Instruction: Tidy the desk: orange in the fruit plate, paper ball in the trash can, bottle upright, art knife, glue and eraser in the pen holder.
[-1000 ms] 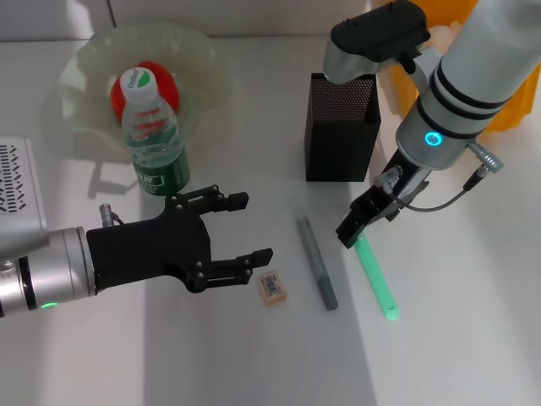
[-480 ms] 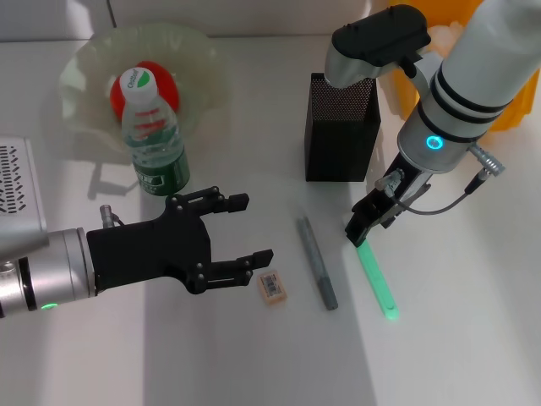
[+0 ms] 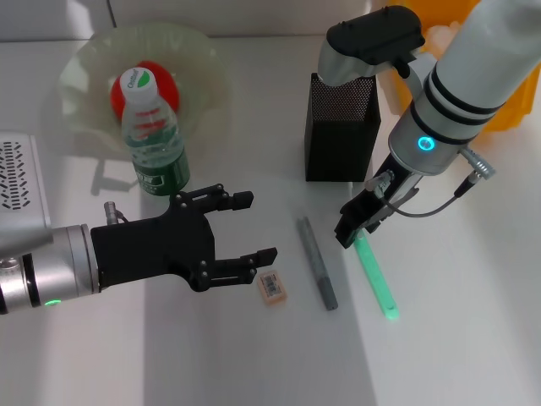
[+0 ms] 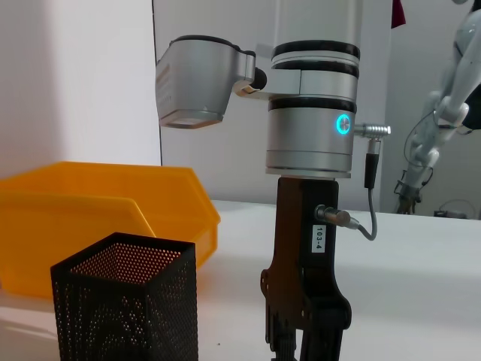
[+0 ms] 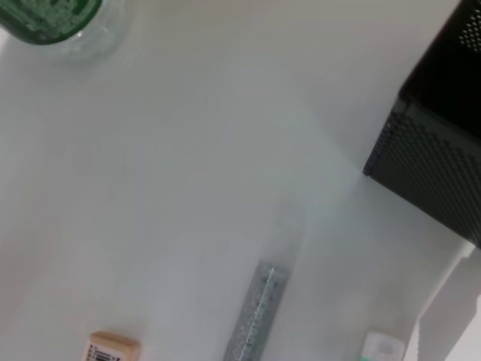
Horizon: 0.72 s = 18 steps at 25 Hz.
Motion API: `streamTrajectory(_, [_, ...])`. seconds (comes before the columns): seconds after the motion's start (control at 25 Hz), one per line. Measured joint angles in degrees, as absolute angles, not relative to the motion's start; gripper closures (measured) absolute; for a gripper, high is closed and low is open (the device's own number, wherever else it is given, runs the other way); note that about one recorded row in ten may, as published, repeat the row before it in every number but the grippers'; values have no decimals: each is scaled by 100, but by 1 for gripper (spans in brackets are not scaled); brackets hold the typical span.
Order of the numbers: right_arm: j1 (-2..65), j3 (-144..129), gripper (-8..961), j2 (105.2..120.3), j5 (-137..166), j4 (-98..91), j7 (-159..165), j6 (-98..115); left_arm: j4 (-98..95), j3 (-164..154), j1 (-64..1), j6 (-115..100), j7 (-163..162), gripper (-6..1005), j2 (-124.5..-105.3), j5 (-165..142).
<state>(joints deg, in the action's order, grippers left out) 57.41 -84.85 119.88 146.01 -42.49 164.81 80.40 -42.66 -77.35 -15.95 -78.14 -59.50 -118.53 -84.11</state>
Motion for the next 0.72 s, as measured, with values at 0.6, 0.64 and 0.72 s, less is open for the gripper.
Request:
streamTrajectory(0.6, [5801,-8481,533,11988,14589,-3937,16480,7890,-4243,-7760,-1600,-7813,-5950,210,-11867,-8411])
streamTrajectory(0.64, [5801,-8481,535,11988,14589,-3931,16480,7888,-4243,-7760,-1600,-7813,-5950,210,-11866,-8411])
streamTrajectory(0.72, [5801,-8484,538,11988,14589,-3929,16480,7886,-4243,-7761,-1604,-7813,-5950,210,-11866,-8411])
